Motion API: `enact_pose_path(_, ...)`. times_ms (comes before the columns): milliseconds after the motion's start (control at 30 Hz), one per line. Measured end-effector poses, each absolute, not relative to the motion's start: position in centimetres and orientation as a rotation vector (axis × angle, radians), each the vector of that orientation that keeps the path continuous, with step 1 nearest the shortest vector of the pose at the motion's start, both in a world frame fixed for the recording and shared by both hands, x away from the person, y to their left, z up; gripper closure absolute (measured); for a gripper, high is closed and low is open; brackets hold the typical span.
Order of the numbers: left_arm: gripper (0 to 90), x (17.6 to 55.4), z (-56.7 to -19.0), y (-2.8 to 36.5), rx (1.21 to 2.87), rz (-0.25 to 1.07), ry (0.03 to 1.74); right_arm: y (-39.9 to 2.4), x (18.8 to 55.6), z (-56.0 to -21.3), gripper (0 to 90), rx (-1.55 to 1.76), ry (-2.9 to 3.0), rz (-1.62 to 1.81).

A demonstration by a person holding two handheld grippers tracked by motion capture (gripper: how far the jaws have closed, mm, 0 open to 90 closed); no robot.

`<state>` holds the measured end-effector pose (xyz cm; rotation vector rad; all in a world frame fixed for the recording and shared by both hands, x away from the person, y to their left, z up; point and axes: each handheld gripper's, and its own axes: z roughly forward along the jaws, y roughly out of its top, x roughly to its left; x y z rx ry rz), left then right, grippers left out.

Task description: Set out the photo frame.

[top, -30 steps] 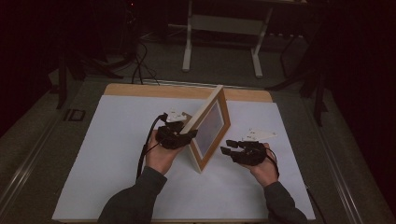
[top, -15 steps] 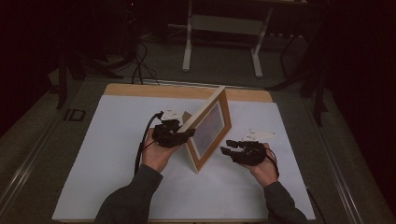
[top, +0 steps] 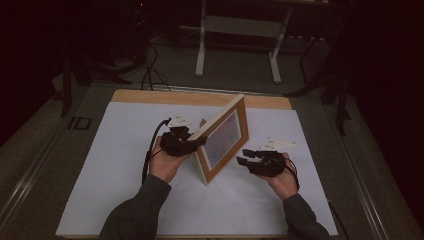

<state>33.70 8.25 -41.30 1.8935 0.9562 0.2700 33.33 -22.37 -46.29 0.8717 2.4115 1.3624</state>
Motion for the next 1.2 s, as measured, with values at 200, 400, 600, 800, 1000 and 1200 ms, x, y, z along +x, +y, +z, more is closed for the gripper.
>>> enact_pose_path(200, 73.9, 33.9, -41.3, 8.7, 1.899, 0.256, 0.942, -22.4, 33.4, -46.1, 57.8, 0.869, 2.41, 1.359)
enact_pose_path(400, 74.0, 34.2, -41.4, 9.1, 1.905, 0.238, 0.923, -22.6, 33.5, -45.9, 57.8, 0.875, 2.402, 1.356)
enact_pose_path(600, 74.0, 34.4, -41.5, 9.5, 1.908, 0.221, 0.901, -22.6, 33.6, -45.7, 57.7, 0.872, 2.398, 1.353)
enact_pose_path(800, 74.0, 34.5, -41.5, 9.9, 1.92, 0.208, 0.868, -22.7, 33.7, -45.5, 57.4, 0.876, 2.393, 1.348)
enact_pose_path(1000, 74.0, 34.7, -41.5, 10.2, 1.93, 0.195, 0.842, -22.6, 34.0, -45.3, 57.4, 0.875, 2.386, 1.348)
enact_pose_path(1200, 74.0, 34.9, -41.6, 10.8, 1.931, 0.162, 0.814, -22.5, 34.2, -45.0, 57.0, 0.876, 2.381, 1.349)
